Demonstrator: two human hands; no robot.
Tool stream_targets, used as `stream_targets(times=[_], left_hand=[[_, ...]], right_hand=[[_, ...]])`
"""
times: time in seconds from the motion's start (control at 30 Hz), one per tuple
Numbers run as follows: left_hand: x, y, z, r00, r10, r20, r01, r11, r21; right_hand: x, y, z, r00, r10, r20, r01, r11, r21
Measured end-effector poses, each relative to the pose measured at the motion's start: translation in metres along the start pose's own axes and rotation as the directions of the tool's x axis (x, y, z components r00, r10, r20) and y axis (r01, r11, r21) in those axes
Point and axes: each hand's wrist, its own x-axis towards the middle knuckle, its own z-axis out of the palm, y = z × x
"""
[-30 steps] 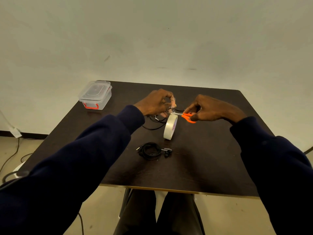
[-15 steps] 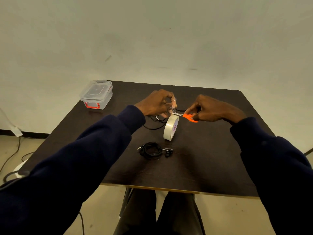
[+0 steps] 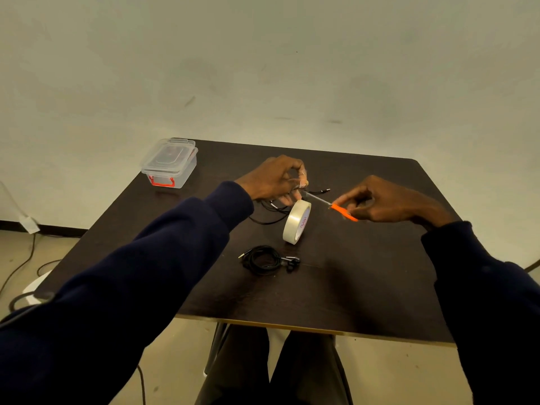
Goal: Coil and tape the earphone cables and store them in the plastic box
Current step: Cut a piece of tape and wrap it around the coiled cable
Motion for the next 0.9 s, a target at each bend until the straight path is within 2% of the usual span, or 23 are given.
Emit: stream_targets(times=[0.13, 0.27, 0.4, 0.47, 0.53, 0.63, 0.73, 0.8, 0.87, 0.9], left_hand=[[0.002, -0.001, 0.000, 1.000, -0.015, -0.002, 0.015, 1.000, 0.003], [0.003, 0.000, 0.001, 0.999, -0.035, -0.012, 0.035, 0.999, -0.008], [0.003, 0.002, 0.002, 0.999, -0.042, -0.021, 0.042, 0.999, 0.000], [0.002, 0.003, 0.002, 0.999, -0.040, -0.025, 0.039, 0.999, -0.003], [0.000, 0.003, 0.003, 0.998, -0.049, -0.035, 0.049, 0.999, -0.016], [-0.002, 0.004, 0.004, 0.997, -0.060, -0.054, 0.058, 0.998, -0.029], [-0.003, 0.004, 0.005, 0.995, -0.066, -0.069, 0.064, 0.998, -0.025], [-0.004, 0.003, 0.006, 0.994, -0.070, -0.078, 0.068, 0.997, -0.035], [-0.005, 0.002, 0.007, 0.993, -0.084, -0.087, 0.079, 0.995, -0.064], [-0.006, 0.002, 0.008, 0.992, -0.088, -0.092, 0.081, 0.994, -0.077]], right_hand=[[-0.020, 0.030, 0.015, 0.996, 0.089, -0.012, -0.089, 0.995, 0.038], [-0.013, 0.065, 0.035, 0.966, 0.250, -0.059, -0.257, 0.950, -0.177], [0.002, 0.083, 0.064, 0.928, 0.277, -0.249, -0.358, 0.846, -0.394], [0.009, 0.089, 0.074, 0.914, 0.295, -0.278, -0.392, 0.817, -0.423], [0.016, 0.089, 0.074, 0.910, 0.334, -0.244, -0.412, 0.794, -0.448], [0.022, 0.085, 0.070, 0.886, 0.376, -0.270, -0.458, 0.800, -0.387], [0.022, 0.067, 0.075, 0.875, 0.247, -0.416, -0.383, 0.879, -0.285], [0.022, 0.034, 0.086, 0.849, 0.071, -0.524, -0.167, 0.976, -0.138], [0.024, -0.003, 0.098, 0.767, -0.050, -0.640, 0.042, 0.999, -0.028], [0.029, -0.015, 0.104, 0.724, -0.055, -0.688, 0.088, 0.996, 0.013]])
